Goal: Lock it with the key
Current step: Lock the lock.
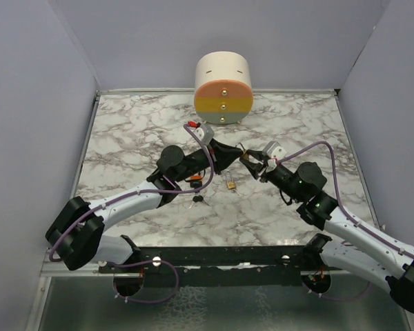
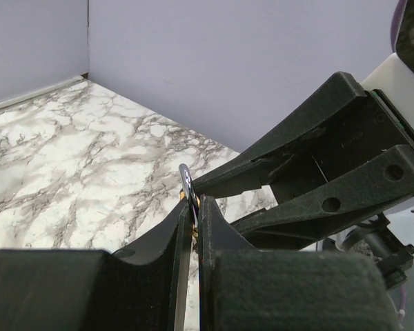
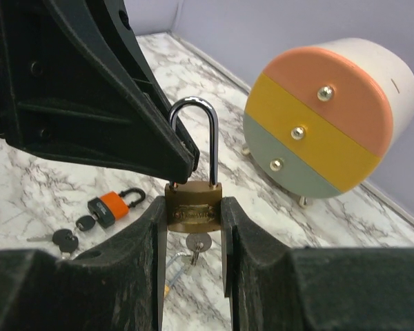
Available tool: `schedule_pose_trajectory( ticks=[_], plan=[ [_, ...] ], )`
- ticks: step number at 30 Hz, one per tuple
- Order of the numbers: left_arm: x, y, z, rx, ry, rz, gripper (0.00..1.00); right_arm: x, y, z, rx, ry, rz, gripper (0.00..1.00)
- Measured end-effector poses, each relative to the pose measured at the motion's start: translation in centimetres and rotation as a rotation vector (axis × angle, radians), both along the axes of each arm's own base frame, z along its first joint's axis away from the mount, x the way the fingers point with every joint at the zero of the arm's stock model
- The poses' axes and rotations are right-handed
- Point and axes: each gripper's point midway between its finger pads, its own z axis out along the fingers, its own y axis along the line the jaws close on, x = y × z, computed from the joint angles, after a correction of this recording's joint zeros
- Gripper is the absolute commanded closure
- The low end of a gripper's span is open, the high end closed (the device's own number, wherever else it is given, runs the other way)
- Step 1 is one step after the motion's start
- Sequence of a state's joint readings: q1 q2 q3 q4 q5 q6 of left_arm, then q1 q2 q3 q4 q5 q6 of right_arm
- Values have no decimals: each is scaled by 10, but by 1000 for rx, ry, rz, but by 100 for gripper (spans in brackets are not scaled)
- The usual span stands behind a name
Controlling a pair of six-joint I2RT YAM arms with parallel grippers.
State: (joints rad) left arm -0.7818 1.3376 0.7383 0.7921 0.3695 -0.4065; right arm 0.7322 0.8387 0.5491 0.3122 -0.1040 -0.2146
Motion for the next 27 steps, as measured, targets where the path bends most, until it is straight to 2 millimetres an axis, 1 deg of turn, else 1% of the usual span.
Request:
schedule_pose_trajectory(
  ticks=[10,18,19,24,26,27],
  plan=[
    [5,-8,-15,19,32,34,100,6,-2,-6,-43,-3,-36,99],
    [-1,0,-4,9,24,62,100,1,3,-4,-43,-13,-15,99],
    [-1,1,-3,9,25,67,98,1,4,-4,-40,-15,-10,99],
    [-4,5,6,5,20,82,77,-2,8,4,-19,-35,7,99],
    [-2,6,10,3,18,92,72,-5,10,7,-4,-41,21,99],
    [-2,6,11,3,17,95,67,-6,11,9,3,-45,25,99]
  ],
)
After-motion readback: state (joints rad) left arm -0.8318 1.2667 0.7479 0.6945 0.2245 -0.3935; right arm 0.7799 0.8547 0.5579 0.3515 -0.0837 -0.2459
